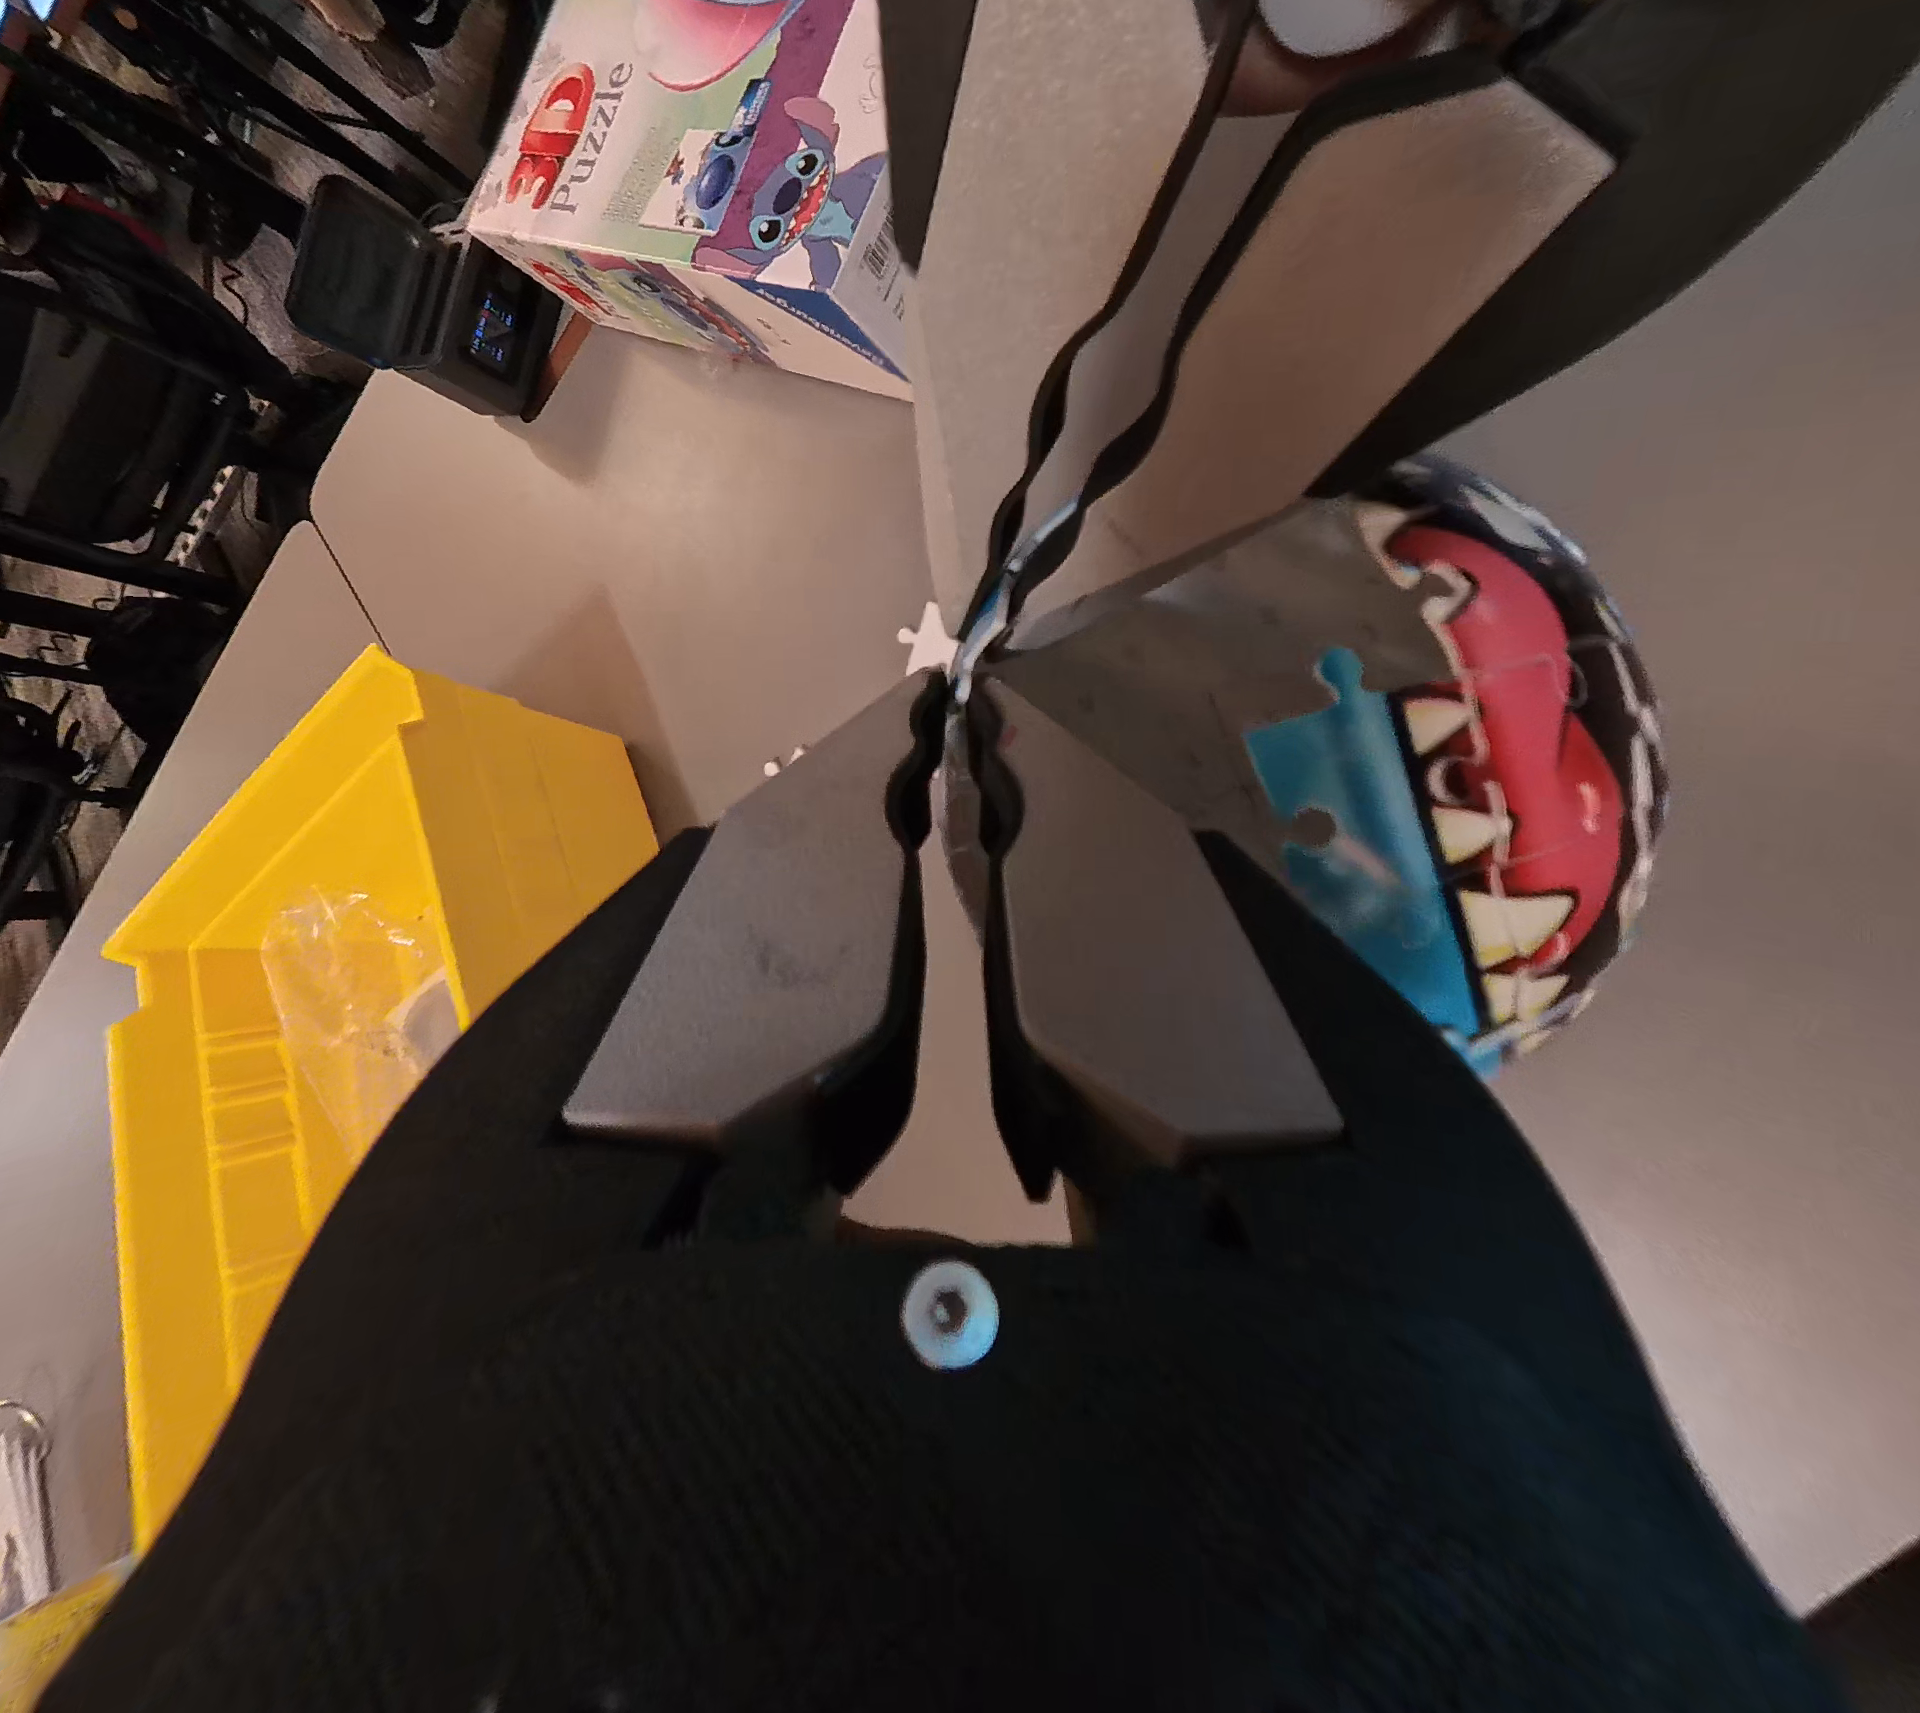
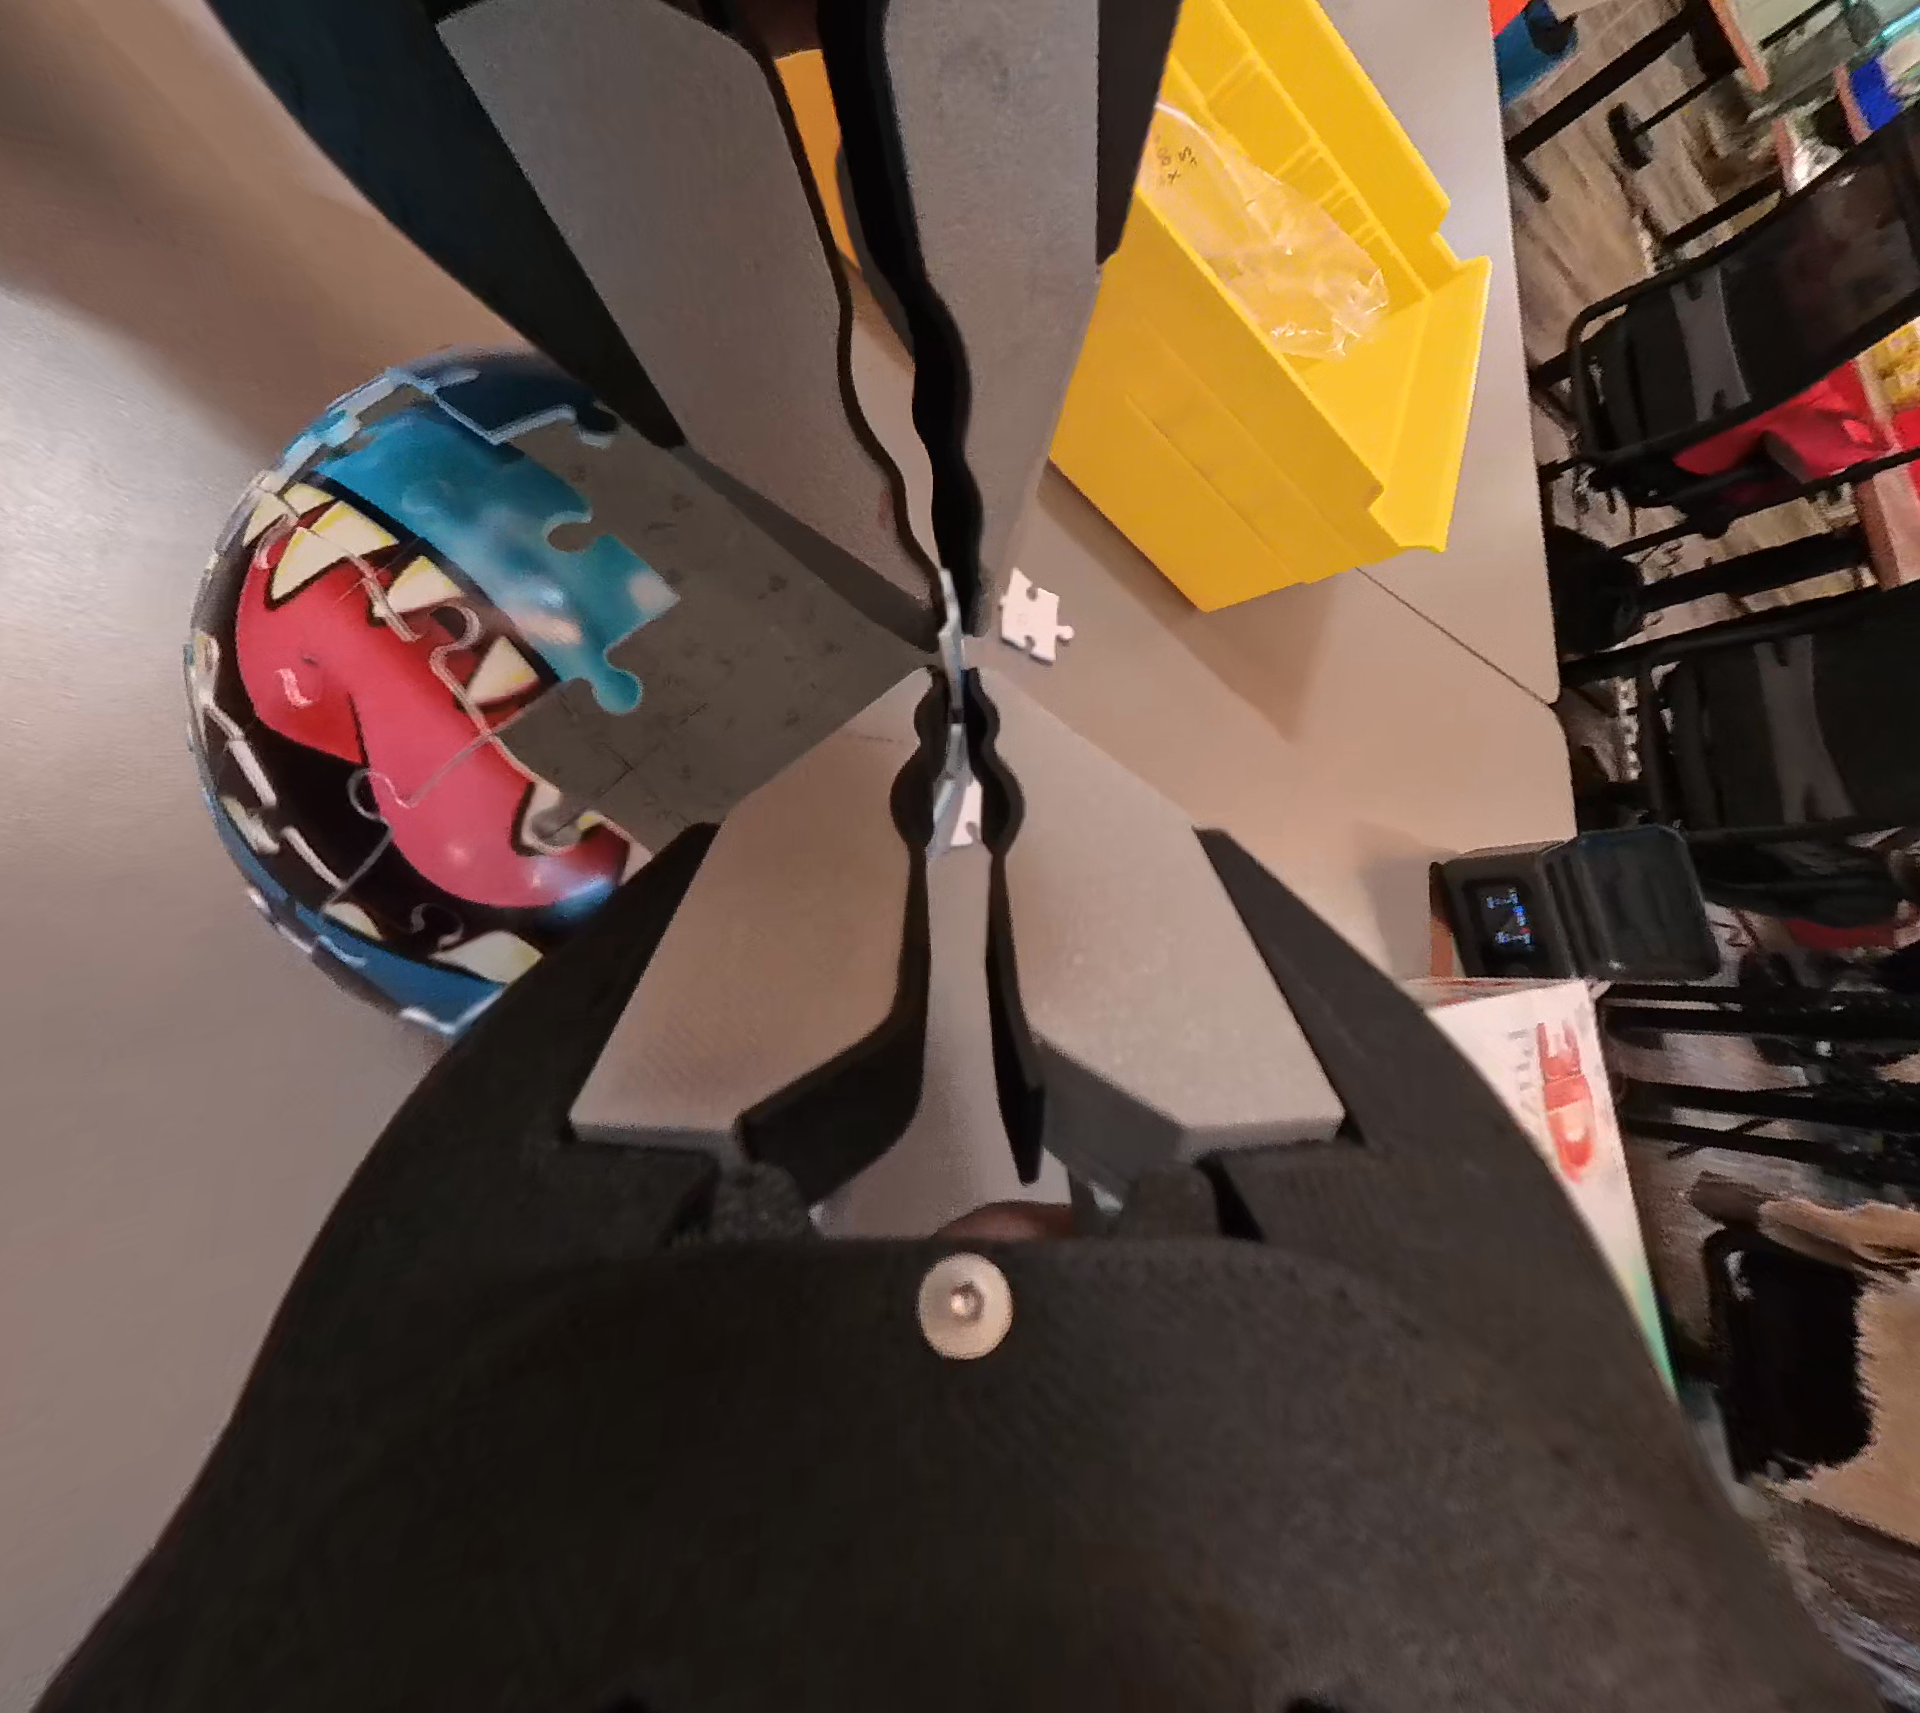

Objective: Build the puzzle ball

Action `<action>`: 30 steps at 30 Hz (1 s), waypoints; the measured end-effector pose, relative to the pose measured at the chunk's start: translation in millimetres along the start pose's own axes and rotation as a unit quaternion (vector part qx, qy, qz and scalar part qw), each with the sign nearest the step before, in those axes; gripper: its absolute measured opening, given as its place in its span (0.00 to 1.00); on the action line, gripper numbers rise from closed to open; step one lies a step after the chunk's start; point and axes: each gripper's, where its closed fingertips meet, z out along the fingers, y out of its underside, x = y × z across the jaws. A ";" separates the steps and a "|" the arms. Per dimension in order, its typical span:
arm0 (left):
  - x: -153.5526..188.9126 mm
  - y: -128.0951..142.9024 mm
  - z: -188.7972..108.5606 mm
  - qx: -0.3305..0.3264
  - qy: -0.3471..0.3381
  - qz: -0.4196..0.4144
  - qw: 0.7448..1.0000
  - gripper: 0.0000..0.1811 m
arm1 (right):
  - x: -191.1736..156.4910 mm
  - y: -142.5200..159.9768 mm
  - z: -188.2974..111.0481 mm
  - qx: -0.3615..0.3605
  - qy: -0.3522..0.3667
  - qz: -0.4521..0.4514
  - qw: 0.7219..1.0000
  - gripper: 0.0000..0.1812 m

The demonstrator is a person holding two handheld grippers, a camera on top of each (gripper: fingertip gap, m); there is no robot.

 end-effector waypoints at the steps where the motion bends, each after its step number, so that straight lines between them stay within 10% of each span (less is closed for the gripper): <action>1: 0.4 -1.4 -0.5 0.002 0.004 -0.005 1.000 0.01 | 0.5 -0.5 -1.7 0.002 -0.002 0.004 1.000 0.00; 12: -0.6 1.0 -1.1 -0.005 -0.007 -0.012 1.000 0.01 | 14.0 -13.3 -38.1 0.015 -0.016 0.075 0.997 0.04; 30: -3.9 3.3 -0.1 0.006 -0.022 -0.028 0.999 0.00 | 3.3 11.9 1.4 -0.087 -0.002 0.029 0.996 0.04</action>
